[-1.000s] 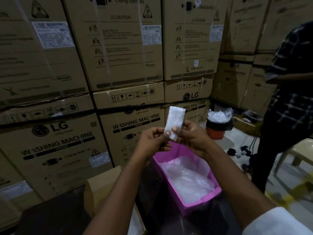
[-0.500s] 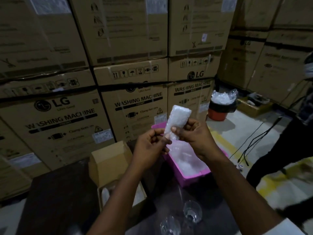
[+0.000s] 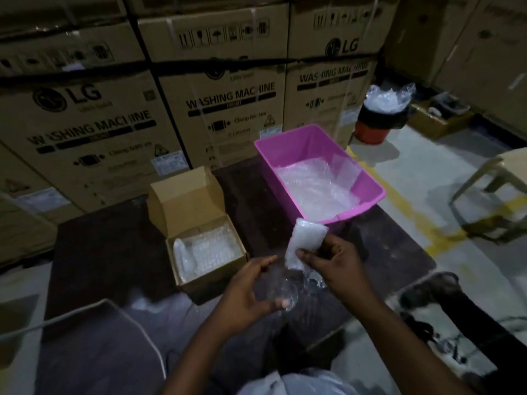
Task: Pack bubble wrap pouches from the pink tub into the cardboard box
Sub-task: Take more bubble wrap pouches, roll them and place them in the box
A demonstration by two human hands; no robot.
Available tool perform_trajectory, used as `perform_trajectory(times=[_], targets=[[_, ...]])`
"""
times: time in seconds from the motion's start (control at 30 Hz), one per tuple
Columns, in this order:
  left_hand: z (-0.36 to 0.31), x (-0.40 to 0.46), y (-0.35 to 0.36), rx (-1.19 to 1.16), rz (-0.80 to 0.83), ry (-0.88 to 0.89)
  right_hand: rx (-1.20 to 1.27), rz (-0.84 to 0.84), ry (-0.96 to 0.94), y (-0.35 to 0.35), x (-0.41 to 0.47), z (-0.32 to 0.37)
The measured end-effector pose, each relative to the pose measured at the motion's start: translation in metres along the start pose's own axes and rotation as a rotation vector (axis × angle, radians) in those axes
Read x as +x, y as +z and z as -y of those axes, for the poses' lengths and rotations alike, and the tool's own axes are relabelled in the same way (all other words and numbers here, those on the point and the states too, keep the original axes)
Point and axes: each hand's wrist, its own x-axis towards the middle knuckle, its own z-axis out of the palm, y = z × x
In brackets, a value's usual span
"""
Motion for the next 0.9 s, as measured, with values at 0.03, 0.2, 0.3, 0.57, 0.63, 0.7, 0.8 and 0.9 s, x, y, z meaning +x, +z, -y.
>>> perform_trajectory(times=[0.03, 0.2, 0.3, 0.57, 0.63, 0.7, 0.8, 0.9], targets=[[0.008, -0.005, 0.002, 0.042, 0.014, -0.003, -0.007, -0.019, 0.023, -0.003, -0.007, -0.008], [0.050, -0.021, 0.014, 0.131, 0.018, -0.101, -0.018, -0.056, 0.125, -0.009, -0.036, -0.035], [0.062, -0.022, 0.028, 0.140, 0.016, -0.171, -0.047, -0.082, 0.165, -0.005, -0.046, -0.050], [0.092, -0.017, 0.065, -0.045, -0.104, -0.247, -0.059, -0.147, 0.182, 0.018, -0.038, -0.054], [0.096, -0.014, 0.069, -0.064, -0.129, -0.282, -0.072, -0.156, 0.186, 0.020, -0.034, -0.053], [0.095, -0.012, 0.072, -0.043, -0.136, -0.297, -0.062, -0.161, 0.187, 0.021, -0.030, -0.051], [0.085, -0.018, 0.071, 0.011, -0.178, -0.256, -0.070, -0.159, 0.183, 0.021, -0.026, -0.048], [0.066, -0.018, 0.060, 0.006, -0.251, -0.211, -0.003, -0.163, 0.170, 0.025, -0.022, -0.034]])
